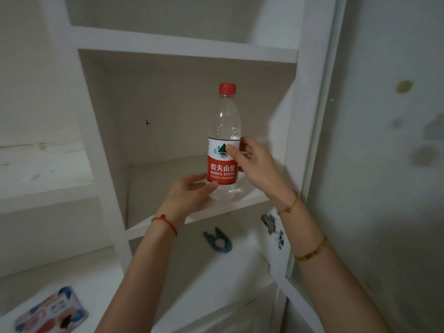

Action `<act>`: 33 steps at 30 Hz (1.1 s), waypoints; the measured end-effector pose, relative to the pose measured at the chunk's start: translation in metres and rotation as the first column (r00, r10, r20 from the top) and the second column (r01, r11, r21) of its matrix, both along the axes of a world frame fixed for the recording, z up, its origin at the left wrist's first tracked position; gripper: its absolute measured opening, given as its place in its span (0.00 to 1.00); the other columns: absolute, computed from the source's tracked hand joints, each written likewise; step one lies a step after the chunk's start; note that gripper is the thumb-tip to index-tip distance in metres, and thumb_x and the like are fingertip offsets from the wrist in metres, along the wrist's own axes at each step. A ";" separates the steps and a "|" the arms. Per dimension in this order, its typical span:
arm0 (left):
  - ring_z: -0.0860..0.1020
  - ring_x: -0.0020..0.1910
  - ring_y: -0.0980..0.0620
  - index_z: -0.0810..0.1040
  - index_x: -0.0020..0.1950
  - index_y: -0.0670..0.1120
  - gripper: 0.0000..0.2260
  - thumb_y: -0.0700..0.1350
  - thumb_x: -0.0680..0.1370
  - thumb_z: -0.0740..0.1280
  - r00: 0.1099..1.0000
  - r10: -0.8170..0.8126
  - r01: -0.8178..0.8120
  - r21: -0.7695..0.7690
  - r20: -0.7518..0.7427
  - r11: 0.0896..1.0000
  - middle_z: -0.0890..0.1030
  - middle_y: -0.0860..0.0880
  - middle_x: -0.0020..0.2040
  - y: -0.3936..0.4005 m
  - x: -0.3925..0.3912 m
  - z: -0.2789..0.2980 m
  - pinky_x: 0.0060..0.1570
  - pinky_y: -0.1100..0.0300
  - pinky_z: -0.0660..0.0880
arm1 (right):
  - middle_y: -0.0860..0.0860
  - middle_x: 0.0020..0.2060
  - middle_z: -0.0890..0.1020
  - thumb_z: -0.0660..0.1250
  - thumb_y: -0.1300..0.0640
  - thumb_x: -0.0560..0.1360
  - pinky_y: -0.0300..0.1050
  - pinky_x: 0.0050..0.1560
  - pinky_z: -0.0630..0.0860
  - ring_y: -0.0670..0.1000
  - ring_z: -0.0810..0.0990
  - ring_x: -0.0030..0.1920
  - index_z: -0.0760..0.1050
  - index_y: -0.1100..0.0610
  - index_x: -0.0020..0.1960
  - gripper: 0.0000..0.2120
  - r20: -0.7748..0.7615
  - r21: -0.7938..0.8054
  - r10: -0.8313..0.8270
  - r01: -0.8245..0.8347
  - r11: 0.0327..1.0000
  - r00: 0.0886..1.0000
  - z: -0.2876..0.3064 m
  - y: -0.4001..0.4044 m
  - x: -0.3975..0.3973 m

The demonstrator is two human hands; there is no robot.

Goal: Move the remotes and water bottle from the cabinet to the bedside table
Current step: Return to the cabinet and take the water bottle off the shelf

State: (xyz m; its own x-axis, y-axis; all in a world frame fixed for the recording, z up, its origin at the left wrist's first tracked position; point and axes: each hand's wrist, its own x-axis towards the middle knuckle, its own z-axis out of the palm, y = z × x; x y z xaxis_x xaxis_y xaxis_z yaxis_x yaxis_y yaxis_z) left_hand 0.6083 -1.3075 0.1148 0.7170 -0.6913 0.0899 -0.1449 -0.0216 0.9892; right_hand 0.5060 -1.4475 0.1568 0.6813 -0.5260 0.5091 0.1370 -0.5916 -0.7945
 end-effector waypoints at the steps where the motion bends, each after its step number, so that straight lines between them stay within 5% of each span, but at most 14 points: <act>1: 0.82 0.55 0.43 0.73 0.68 0.40 0.23 0.43 0.75 0.71 0.997 -0.035 0.031 -0.054 -0.074 0.998 0.80 0.38 0.61 0.006 -0.004 -0.002 0.57 0.51 0.79 | 0.53 0.61 0.80 0.65 0.48 0.78 0.56 0.60 0.79 0.52 0.80 0.59 0.72 0.57 0.65 0.19 -0.005 0.009 0.009 -0.009 1.000 1.000 0.000 0.005 -0.005; 7: 0.84 0.52 0.48 0.76 0.65 0.37 0.24 0.44 0.70 0.71 0.960 -0.115 0.052 -0.241 -0.255 0.969 0.84 0.41 0.55 0.040 -0.042 -0.022 0.53 0.60 0.80 | 0.49 0.58 0.80 0.64 0.48 0.79 0.52 0.59 0.80 0.49 0.81 0.58 0.72 0.56 0.66 0.20 -0.002 -0.018 0.047 -0.047 0.999 0.999 -0.012 0.037 -0.041; 14: 0.83 0.55 0.45 0.77 0.65 0.39 0.29 0.47 0.65 0.73 0.970 -0.036 -0.020 -0.224 -0.242 0.974 0.83 0.41 0.57 0.060 -0.058 -0.037 0.59 0.52 0.78 | 0.52 0.61 0.81 0.64 0.46 0.78 0.54 0.58 0.80 0.51 0.81 0.59 0.72 0.57 0.66 0.21 -0.016 -0.061 0.071 -0.072 0.996 0.997 -0.024 0.056 -0.055; 20: 0.84 0.51 0.49 0.78 0.63 0.39 0.25 0.44 0.67 0.71 0.967 0.022 -0.090 -0.262 -0.253 0.961 0.84 0.42 0.55 0.096 -0.084 -0.052 0.47 0.62 0.81 | 0.53 0.60 0.82 0.64 0.49 0.78 0.48 0.56 0.81 0.51 0.82 0.58 0.72 0.60 0.67 0.21 -0.024 -0.068 0.146 -0.148 0.987 0.989 -0.036 0.086 -0.065; 24: 0.83 0.54 0.47 0.77 0.65 0.39 0.25 0.44 0.68 0.71 0.952 0.084 -0.158 -0.237 -0.296 0.959 0.84 0.42 0.57 0.129 -0.095 -0.067 0.49 0.62 0.80 | 0.51 0.59 0.82 0.64 0.49 0.79 0.36 0.53 0.80 0.47 0.81 0.57 0.72 0.58 0.66 0.20 -0.051 -0.063 0.229 -0.232 0.971 0.972 -0.049 0.111 -0.066; 30: 0.84 0.50 0.50 0.79 0.61 0.42 0.22 0.43 0.68 0.70 0.909 0.220 -0.311 -0.225 -0.353 0.923 0.85 0.44 0.53 0.182 -0.122 -0.088 0.45 0.64 0.80 | 0.51 0.59 0.82 0.63 0.44 0.76 0.42 0.56 0.80 0.48 0.81 0.57 0.72 0.59 0.66 0.25 -0.094 -0.016 0.391 -0.395 0.919 0.915 -0.072 0.156 -0.064; 33: 0.85 0.49 0.50 0.80 0.59 0.42 0.20 0.42 0.68 0.69 0.870 0.284 -0.397 -0.231 -0.404 0.888 0.86 0.44 0.51 0.212 -0.136 -0.101 0.47 0.62 0.81 | 0.46 0.57 0.81 0.64 0.47 0.77 0.32 0.52 0.78 0.42 0.80 0.55 0.71 0.56 0.65 0.20 -0.119 0.017 0.483 -0.485 0.874 0.867 -0.085 0.180 -0.062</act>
